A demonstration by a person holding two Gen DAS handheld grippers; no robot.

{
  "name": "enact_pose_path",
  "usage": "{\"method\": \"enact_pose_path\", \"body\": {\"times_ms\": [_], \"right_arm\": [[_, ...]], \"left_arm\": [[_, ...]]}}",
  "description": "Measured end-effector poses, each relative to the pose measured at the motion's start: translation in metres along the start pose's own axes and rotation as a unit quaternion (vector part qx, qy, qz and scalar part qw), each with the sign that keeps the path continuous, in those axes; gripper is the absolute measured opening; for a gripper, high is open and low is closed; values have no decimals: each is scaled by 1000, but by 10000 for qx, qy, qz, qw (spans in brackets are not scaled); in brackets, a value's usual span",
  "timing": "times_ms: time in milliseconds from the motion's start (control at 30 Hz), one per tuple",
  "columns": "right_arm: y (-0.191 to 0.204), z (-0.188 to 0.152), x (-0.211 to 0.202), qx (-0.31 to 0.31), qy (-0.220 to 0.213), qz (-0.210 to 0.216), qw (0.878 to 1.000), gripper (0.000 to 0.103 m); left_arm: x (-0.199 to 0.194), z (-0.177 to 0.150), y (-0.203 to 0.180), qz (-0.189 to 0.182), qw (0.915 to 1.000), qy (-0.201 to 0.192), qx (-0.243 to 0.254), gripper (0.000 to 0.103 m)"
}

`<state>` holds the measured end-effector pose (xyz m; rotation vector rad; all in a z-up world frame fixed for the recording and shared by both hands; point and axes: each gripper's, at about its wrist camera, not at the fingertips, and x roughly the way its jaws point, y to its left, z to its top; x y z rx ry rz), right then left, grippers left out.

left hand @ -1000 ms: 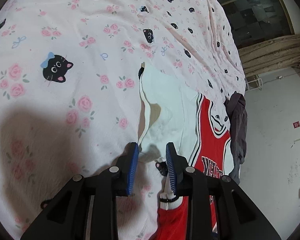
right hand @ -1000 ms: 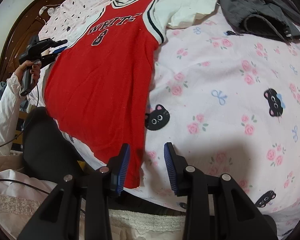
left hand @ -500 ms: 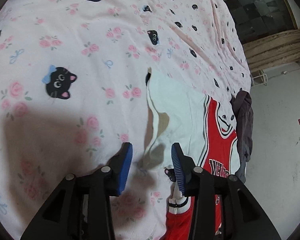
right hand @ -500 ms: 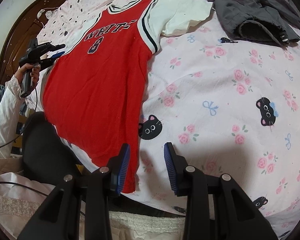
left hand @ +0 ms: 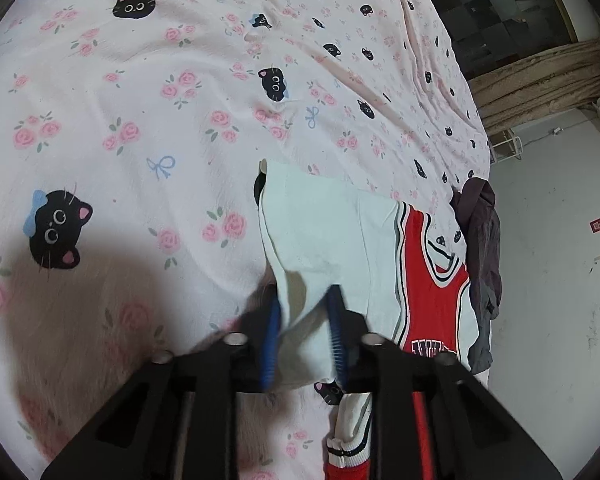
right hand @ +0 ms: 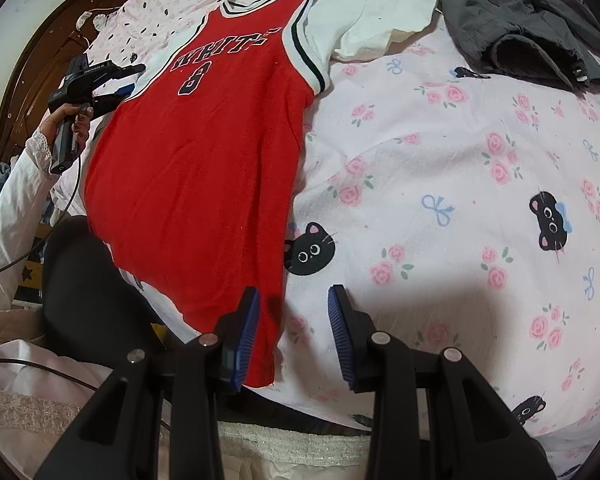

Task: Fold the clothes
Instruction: 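Fold the white sleeve across the jersey front with the left gripper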

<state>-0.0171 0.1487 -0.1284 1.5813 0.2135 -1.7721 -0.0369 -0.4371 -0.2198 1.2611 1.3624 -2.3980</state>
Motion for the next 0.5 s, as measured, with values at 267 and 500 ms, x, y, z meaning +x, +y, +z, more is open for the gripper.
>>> {"method": "enact_pose_path", "body": {"times_ms": [267,500], "right_arm": [[0,-4,1,-23,7,28,10000,36],[0,-2,7,-48,21,78,10000,36]], "left_arm": [[-7,-4,-15,211,9989,-88,419,2],[-17,-7,-51,680,9899,-246,1217,2]]}}
